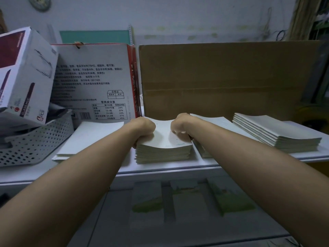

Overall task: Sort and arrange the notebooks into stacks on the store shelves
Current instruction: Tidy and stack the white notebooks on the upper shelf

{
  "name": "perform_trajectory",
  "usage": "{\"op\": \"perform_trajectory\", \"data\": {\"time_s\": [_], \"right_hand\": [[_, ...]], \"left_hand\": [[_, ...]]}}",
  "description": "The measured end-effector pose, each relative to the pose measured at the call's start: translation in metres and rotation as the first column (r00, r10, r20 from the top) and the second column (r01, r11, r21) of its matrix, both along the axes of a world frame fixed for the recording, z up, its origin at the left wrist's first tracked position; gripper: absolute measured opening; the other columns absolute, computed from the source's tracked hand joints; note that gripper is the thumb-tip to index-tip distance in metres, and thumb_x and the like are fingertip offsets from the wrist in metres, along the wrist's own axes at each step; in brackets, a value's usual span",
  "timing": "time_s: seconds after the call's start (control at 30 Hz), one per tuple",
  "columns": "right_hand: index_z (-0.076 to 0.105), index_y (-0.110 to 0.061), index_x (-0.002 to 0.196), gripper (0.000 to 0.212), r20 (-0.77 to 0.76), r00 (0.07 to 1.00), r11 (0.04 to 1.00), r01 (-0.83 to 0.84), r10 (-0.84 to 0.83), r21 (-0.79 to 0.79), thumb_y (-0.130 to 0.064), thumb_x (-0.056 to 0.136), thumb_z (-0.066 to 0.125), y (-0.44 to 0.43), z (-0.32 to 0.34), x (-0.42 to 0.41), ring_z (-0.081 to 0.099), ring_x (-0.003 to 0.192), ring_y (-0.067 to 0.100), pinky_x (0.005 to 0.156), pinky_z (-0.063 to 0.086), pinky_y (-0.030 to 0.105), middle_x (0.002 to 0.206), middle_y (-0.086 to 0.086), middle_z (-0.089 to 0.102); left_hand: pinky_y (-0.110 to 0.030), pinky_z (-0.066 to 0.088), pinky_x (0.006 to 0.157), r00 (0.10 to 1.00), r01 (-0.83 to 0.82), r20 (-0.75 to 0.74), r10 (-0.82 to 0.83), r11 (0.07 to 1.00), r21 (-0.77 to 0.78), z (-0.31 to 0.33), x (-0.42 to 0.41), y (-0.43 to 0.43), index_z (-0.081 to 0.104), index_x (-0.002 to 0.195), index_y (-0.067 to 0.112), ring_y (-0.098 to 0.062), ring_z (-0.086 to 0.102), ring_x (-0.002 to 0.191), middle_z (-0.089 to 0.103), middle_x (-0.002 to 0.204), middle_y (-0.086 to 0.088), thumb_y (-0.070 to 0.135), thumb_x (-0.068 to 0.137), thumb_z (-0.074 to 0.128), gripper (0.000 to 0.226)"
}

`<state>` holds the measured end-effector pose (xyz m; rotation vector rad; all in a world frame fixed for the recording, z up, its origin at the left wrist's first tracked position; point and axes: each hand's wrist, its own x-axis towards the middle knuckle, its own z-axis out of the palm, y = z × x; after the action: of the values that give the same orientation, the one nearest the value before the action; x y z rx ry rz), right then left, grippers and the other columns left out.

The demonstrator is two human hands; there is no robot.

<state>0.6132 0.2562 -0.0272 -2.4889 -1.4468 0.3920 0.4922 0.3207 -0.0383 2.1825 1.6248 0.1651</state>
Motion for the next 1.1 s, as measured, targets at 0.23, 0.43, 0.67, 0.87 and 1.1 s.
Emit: {"op": "perform_trajectory", "data": {"time_s": [0.23,0.43,0.67,0.87,1.1], "right_hand": [[0.052,-0.011,0.074,0.014,0.206,0.978,0.959,-0.099,0.044,0.266,-0.014,0.088,0.050,-0.023,0.019,-0.033,0.054,0.070,0.026,0.056,0.038,0.028,0.084,0.008,0.057],[0.058,-0.011,0.084,0.014,0.010,0.938,0.891,-0.332,0.346,0.310,-0.015,0.093,0.048,-0.013,0.023,-0.096,0.054,0.072,0.021,0.055,0.043,0.027,0.091,0.007,0.059],[0.053,-0.004,0.099,0.014,-0.130,0.900,0.883,-0.367,0.417,0.295,-0.012,0.097,0.042,0.008,0.020,-0.149,0.053,0.088,0.027,0.059,0.041,0.027,0.107,0.015,0.053],[0.021,0.003,0.155,0.050,-0.271,0.872,0.913,-0.377,0.407,0.158,-0.013,0.108,0.027,0.033,0.012,-0.165,0.022,0.150,0.032,0.120,0.022,0.038,0.164,0.020,0.018],[0.040,-0.002,0.147,0.051,-0.346,0.904,0.964,-0.202,0.251,0.171,-0.017,0.100,0.049,0.050,-0.006,-0.165,0.044,0.135,0.033,0.110,0.041,0.040,0.154,0.020,0.037]], "left_hand": [[-0.048,0.058,0.097,0.974,-0.036,0.224,0.029,0.999,0.029,0.034,-0.036,0.003,0.048,0.136,-0.005,-0.049,0.064,0.115,0.059,0.130,-0.032,0.025,0.107,0.037,0.043],[-0.040,0.057,0.084,0.990,-0.112,0.110,0.090,0.969,0.222,0.042,-0.118,0.009,0.056,0.115,0.005,-0.028,0.061,0.087,0.062,0.104,-0.016,0.023,0.105,0.041,0.025],[-0.044,0.045,0.106,0.958,-0.284,0.088,0.275,0.949,0.134,0.021,-0.188,0.017,0.045,0.148,0.004,-0.036,0.053,0.128,0.053,0.143,-0.020,0.022,0.104,0.046,0.047],[-0.049,0.055,0.083,0.905,-0.321,0.211,0.370,0.918,-0.233,0.002,-0.206,0.026,0.044,0.126,0.009,-0.031,0.056,0.086,0.052,0.101,-0.016,0.039,0.104,0.052,0.038],[-0.050,0.055,0.074,0.903,-0.363,0.090,0.420,0.858,-0.363,0.006,-0.199,0.055,0.043,0.128,0.003,-0.039,0.064,0.095,0.057,0.113,-0.023,0.052,0.093,0.064,0.064]]}}
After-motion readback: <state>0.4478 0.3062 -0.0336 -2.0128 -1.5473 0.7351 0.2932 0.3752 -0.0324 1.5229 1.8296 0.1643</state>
